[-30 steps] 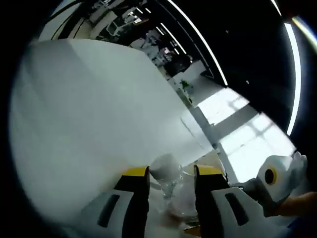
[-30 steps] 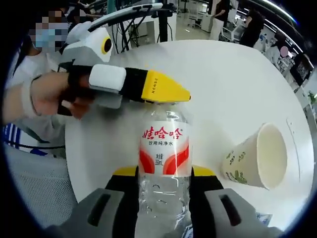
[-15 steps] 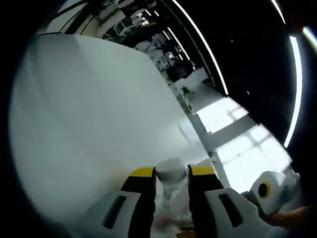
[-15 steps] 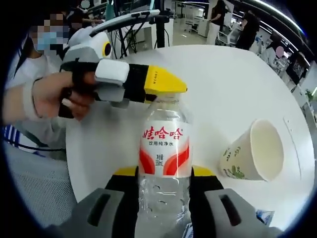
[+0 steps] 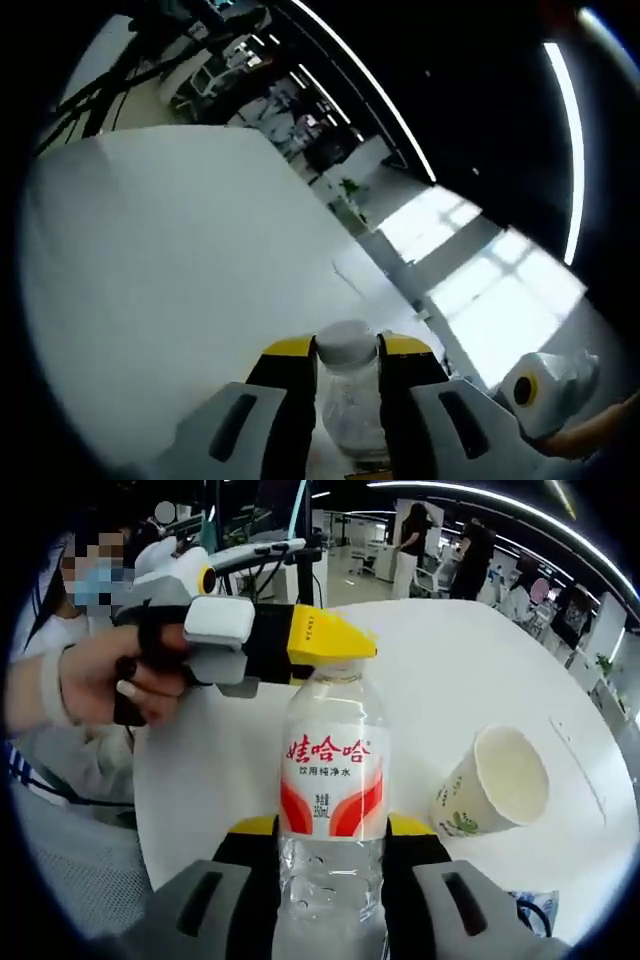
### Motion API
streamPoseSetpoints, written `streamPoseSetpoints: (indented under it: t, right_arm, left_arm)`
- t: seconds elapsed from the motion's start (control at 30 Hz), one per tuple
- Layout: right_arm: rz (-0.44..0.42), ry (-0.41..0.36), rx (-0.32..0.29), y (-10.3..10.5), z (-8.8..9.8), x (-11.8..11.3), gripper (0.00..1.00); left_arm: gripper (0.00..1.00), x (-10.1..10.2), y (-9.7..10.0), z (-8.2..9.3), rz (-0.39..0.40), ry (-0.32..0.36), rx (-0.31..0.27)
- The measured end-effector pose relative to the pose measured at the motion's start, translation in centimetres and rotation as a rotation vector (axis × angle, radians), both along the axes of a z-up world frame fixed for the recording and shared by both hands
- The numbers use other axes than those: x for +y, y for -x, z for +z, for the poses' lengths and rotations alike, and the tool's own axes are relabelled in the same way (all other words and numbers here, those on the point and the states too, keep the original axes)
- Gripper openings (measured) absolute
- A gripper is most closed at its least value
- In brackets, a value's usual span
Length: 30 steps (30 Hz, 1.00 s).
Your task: Arrange the tabletop items into an orderly group along one side of the table until the central work area is clear of visible clutter.
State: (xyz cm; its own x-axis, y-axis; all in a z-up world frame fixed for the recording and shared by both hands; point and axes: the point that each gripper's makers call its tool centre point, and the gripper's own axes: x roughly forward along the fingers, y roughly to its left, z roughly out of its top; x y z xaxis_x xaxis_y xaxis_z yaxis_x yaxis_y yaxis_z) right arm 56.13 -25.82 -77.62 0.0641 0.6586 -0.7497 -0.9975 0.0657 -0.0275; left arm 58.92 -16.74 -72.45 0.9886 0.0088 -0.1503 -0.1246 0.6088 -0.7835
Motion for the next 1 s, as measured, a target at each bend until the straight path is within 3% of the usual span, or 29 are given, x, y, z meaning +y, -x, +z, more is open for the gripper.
streamPoseSetpoints:
  t: [0.23, 0.43, 0.5, 0.53, 0.73, 1.0]
  right_arm:
    - [-0.028, -0.09, -0.031, -1.0, 1.7, 0.5, 0.35]
    - [-0.041, -0.154, -0.068, -1.9, 2.6, 1.4, 0.35]
    - [-0.044, -0.178, -0.081, -2.0, 3.0, 1.7, 0.35]
    - [-0.045, -0.187, -0.087, -2.1, 3.2, 1.8, 0.35]
    - [-0.049, -0.231, -0.087, -2.3, 3.6, 2.6, 0.35]
    - [-0.06, -0.305, -0.078, -2.2, 4.0, 3.6, 0.35]
  left_arm:
    - [0.19, -0.9, -0.5, 4.0, -0.029, -0.104, -0.043]
    - [0.19, -0.4, -0.9, 5.8, -0.051, -0.243, -0.086]
    - [0.19, -1.0, -0.8, 6.6, -0.042, -0.246, -0.094]
    - [0.19, -0.8, -0.9, 6.8, -0.048, -0.288, -0.105]
    - [0.19, -0.7, -1.0, 8.1, -0.054, -0.369, -0.104]
    - [0.19, -1.5, -0.9, 9.9, -0.067, -0.563, -0.126]
